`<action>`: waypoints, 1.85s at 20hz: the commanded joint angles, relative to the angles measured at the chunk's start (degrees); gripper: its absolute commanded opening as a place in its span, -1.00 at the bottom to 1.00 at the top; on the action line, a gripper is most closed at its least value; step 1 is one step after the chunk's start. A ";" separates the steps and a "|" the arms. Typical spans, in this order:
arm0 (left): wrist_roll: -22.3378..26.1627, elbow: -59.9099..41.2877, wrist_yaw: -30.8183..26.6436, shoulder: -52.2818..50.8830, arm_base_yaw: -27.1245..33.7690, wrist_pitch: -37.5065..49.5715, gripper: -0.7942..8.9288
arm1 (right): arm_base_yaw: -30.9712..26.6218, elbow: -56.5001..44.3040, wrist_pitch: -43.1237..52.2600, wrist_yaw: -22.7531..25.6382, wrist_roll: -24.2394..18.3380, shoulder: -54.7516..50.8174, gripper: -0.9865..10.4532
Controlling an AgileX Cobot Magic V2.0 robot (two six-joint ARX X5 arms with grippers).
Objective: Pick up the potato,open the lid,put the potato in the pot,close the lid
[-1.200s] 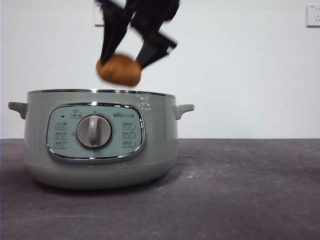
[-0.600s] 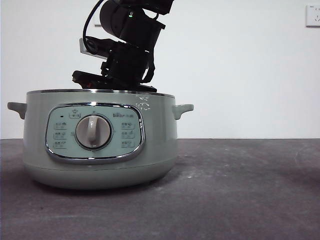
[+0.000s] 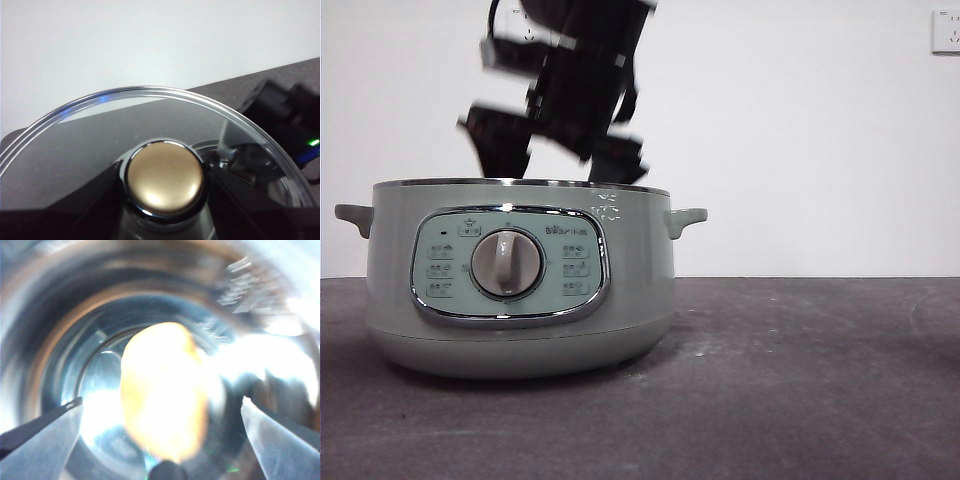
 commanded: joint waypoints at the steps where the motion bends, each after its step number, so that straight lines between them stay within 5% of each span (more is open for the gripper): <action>1: 0.68 0.87 -0.59 0.20 0.02 3.52 -0.85 | -0.70 -0.13 -3.52 0.15 0.35 -4.72 0.10; 7: 0.68 0.87 -1.09 8.26 0.02 6.27 -0.85 | -4.61 -0.13 -15.08 0.13 0.39 -23.37 0.10; 17: 0.09 0.87 15.10 30.12 -0.04 14.16 -0.85 | -5.27 -0.13 -16.15 0.17 3.93 -43.47 0.10; 37: 0.07 0.87 16.46 43.50 -2.60 16.09 -0.85 | -5.27 -0.13 -21.07 0.37 4.46 -47.10 0.10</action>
